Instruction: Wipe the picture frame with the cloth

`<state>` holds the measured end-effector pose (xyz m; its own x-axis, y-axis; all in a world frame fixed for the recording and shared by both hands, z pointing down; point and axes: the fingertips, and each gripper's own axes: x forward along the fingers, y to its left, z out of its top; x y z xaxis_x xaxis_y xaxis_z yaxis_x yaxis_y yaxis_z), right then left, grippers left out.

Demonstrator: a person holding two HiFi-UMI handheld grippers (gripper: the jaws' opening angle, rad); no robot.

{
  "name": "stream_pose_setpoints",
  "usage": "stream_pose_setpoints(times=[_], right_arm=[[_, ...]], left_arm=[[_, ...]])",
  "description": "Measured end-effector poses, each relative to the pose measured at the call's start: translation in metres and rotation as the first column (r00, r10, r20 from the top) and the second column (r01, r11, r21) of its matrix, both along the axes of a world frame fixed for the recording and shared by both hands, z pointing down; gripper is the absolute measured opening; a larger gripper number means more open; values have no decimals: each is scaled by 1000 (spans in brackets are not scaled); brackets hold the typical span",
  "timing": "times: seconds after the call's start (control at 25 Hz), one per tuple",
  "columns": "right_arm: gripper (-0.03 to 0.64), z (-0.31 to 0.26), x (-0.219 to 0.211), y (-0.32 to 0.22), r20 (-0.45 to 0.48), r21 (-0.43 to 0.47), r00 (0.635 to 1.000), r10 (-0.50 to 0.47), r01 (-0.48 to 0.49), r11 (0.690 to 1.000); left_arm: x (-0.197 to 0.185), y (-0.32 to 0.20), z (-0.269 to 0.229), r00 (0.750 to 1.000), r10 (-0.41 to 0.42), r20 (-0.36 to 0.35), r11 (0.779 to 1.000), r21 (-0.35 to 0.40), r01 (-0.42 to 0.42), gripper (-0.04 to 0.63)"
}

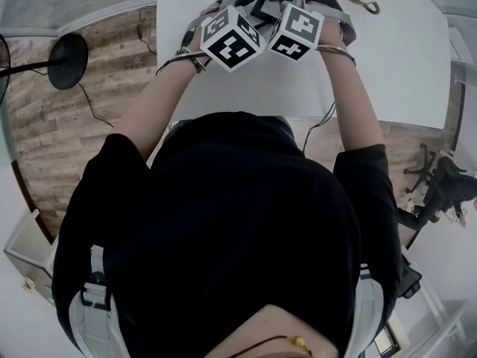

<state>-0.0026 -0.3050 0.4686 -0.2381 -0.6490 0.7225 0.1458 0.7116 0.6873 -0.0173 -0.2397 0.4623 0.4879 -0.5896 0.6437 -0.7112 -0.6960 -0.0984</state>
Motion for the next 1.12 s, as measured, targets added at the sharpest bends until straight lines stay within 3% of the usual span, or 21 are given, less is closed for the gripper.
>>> stream_pose_setpoints(times=[1.12], right_arm=[[97, 4, -4, 35, -92, -48, 986, -137, 133, 990]], left_arm=[[0, -4, 0, 1000, -2, 1, 1000, 0, 2, 267]])
